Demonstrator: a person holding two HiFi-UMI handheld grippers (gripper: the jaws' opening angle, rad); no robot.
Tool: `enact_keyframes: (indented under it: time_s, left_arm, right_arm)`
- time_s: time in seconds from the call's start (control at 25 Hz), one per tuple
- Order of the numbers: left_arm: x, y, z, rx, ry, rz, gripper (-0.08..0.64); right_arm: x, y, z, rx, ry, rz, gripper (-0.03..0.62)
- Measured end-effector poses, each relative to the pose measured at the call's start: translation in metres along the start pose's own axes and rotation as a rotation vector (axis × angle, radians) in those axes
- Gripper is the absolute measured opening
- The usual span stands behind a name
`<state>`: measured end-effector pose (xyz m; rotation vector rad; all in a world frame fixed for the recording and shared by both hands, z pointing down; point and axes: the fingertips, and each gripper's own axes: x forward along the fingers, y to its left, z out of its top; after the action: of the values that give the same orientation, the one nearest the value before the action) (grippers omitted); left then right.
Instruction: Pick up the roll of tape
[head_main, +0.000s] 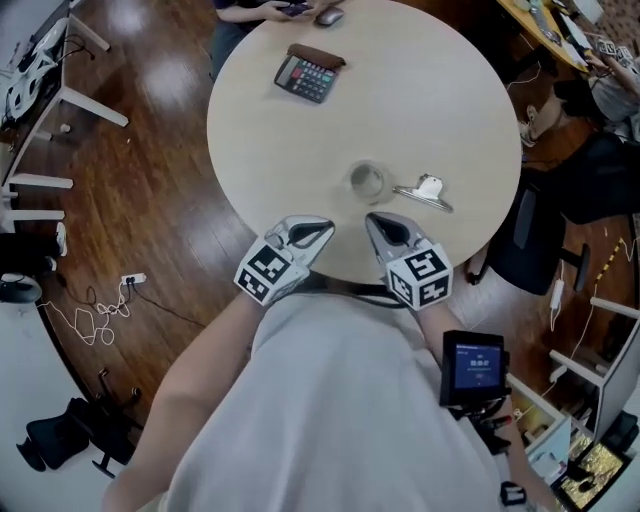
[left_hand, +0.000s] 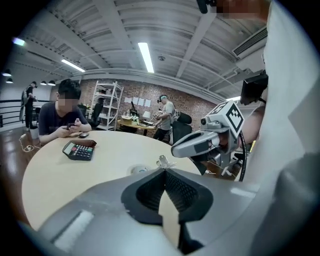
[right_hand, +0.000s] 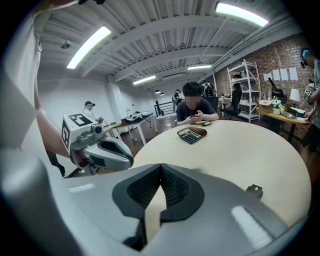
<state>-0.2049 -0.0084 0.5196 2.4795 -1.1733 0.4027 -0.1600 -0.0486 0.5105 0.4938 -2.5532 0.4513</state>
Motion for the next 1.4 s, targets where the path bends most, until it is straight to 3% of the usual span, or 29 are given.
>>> enact_keyframes:
  time_s: [0.4,0.76,1.08,1.24,1.4]
  left_arm:
    - [0.035,0.003,-0.006,0.223,0.148,-0.196,0.008]
    - [0.085,0.016,-0.034,0.327,0.364,-0.207,0.128]
    - [0.13,0.034,-0.059,0.534,0.611,-0.205,0.168]
    - [0.146,0.038,-0.081,0.625,0.744,-0.255,0.22]
    - [0.165,0.034,-0.094,0.69,0.824,-0.306,0.24]
  right_arm:
    - [-0.004,-0.004,-0.018,0.071,0.034,-0.093,0.008]
    - [-0.022,-0.036,-0.04,0.179,0.008,-0.127,0.008]
    - [-0.025,-0.067,-0.052,0.217,0.023,-0.092,0.008]
    - [-0.019,-0.075,-0.054,0.222,0.035,-0.055,0.008]
    - [-0.018,-0.089,-0.059,0.229,0.043,-0.036,0.008]
